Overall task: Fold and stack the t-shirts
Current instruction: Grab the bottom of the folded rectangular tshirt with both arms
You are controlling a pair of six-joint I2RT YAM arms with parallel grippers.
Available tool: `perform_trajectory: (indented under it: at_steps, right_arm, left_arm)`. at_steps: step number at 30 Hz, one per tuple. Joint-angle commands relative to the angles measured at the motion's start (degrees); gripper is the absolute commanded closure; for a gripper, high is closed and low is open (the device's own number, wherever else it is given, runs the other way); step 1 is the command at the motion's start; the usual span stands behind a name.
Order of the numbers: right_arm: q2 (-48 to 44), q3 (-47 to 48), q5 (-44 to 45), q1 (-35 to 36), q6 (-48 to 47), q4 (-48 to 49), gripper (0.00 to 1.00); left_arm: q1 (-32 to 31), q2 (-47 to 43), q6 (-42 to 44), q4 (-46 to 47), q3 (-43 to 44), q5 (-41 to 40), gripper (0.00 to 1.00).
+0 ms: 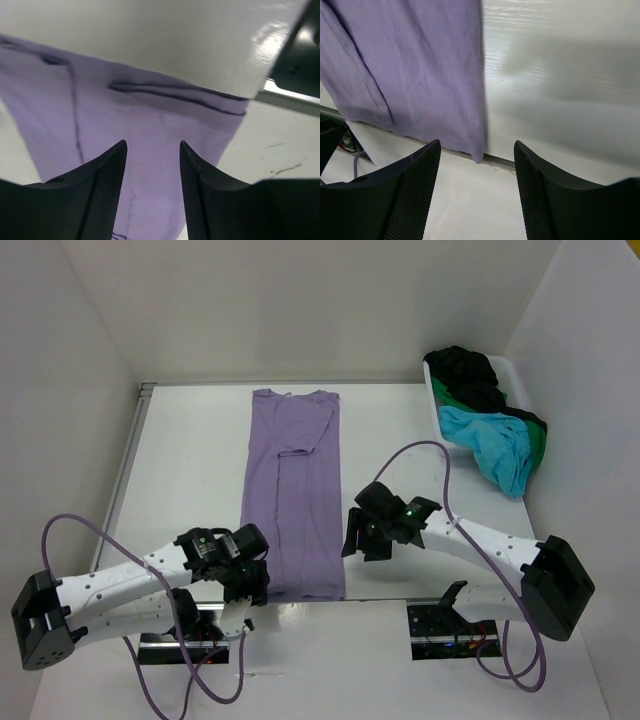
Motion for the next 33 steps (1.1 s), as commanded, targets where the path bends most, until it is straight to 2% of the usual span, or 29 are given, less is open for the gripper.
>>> perform_trajectory:
  at_steps: [1, 7, 11, 17, 26, 30, 33]
  right_arm:
    - [-2.27, -1.34, -0.44, -0.38, -0.22, 2.02, 0.34]
    - [-2.19, -1.35, -1.57, -0.38, 0.48, 1.31, 0.34]
    - [-0.96, -1.96, -2.11, -0.38, 0.31, 2.54, 0.34]
    - [3.44, -0.55, -2.63, -0.38, -1.45, 2.54, 0.34]
    - [3.44, -0.03, -2.63, -0.91, -1.45, 2.54, 0.34]
    - [3.44, -0.55, -3.33, -0.91, -1.45, 3.6, 0.34]
    - [6.15, -1.17, -3.86, -0.91, -1.45, 3.6, 0.34]
  left_arm:
    - [-0.88, 1.46, 7.6, -2.2, -1.86, -6.31, 0.46]
    - [-0.88, -6.17, 10.51, -3.97, -5.38, -9.22, 0.46]
    - [-3.07, -7.67, 11.57, -3.97, -5.9, -9.22, 0.46]
    - [-5.88, 5.22, 13.41, -5.02, -3.44, -10.44, 0.45]
    - [-7.03, 10.26, 13.41, -5.02, -2.83, -11.77, 0.43]
    - [-7.03, 9.39, 12.1, -3.45, -2.83, -11.07, 0.56]
    - [-7.03, 4.38, 11.03, 1.12, -5.63, -5.98, 0.59]
